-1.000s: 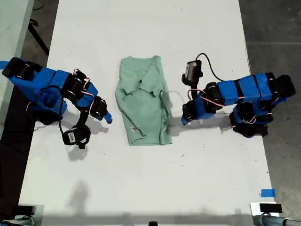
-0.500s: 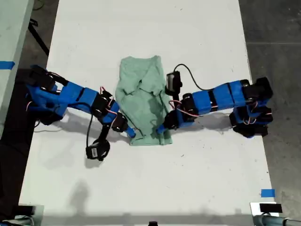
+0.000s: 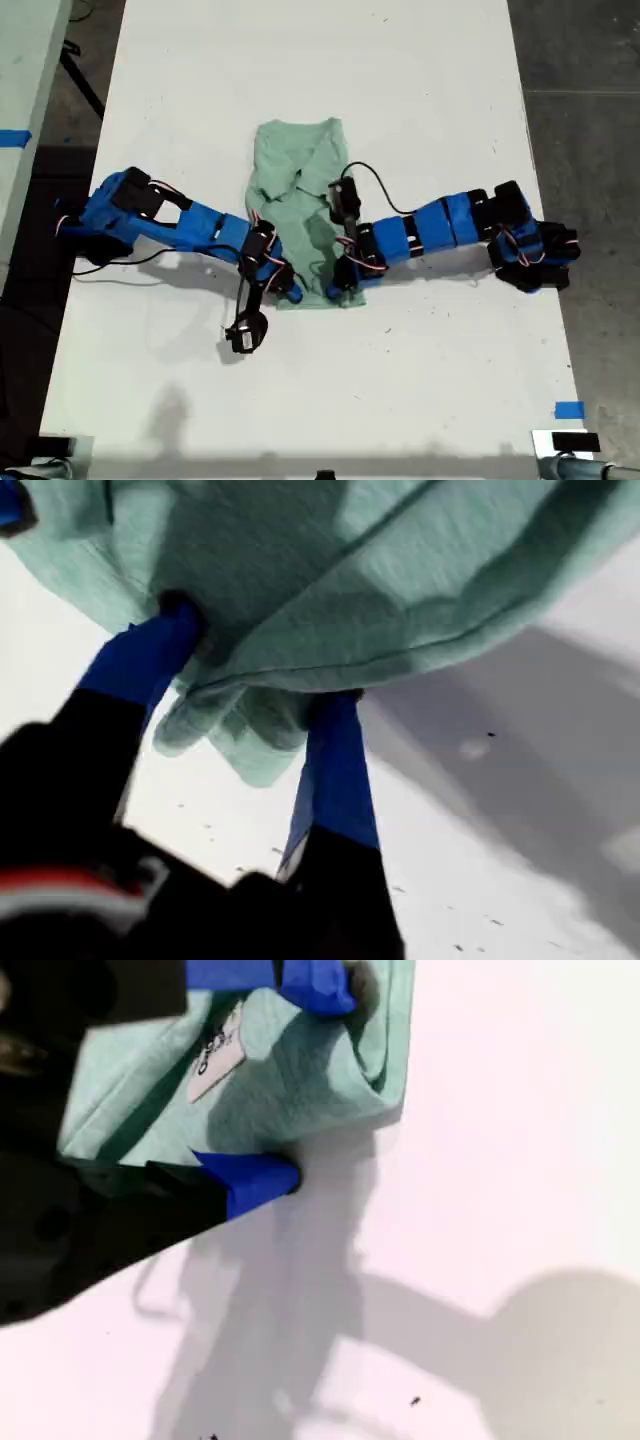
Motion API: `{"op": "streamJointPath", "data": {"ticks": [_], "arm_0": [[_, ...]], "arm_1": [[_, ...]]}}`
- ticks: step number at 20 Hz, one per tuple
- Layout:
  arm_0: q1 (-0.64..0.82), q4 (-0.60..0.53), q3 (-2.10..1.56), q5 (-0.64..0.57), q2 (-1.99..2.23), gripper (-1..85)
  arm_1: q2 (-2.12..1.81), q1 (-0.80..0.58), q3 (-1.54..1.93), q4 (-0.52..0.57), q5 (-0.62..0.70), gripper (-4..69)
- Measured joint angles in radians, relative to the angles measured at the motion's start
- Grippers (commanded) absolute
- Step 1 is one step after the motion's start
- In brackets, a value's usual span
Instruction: Fold t-shirt
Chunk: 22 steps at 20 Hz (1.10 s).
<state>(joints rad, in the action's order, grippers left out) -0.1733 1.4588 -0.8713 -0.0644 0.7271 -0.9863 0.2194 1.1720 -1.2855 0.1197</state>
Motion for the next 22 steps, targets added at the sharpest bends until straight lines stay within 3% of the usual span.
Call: {"op": "streamJointPath", "data": {"ticks": [2,6,14,22], "arm_0": [[0.012,0.003,0.054,0.014,-0.028,0.1],[0.031,0.017,0.077,0.028,-0.037,0.0],[-0.037,0.097,0.072,0.015,0.138,0.0],[-0.127,0.074,0.069,0.035,0.241,0.0]], "arm_1": [[0.055,0.005,-0.083,0.003,-0.002,-1.0],[0.084,0.006,-0.140,-0.008,-0.002,-1.0],[-0.120,0.009,-0.178,-0.156,0.029,-1.0],[-0.164,0.072,-0.178,-0.152,-0.002,-1.0]]}}
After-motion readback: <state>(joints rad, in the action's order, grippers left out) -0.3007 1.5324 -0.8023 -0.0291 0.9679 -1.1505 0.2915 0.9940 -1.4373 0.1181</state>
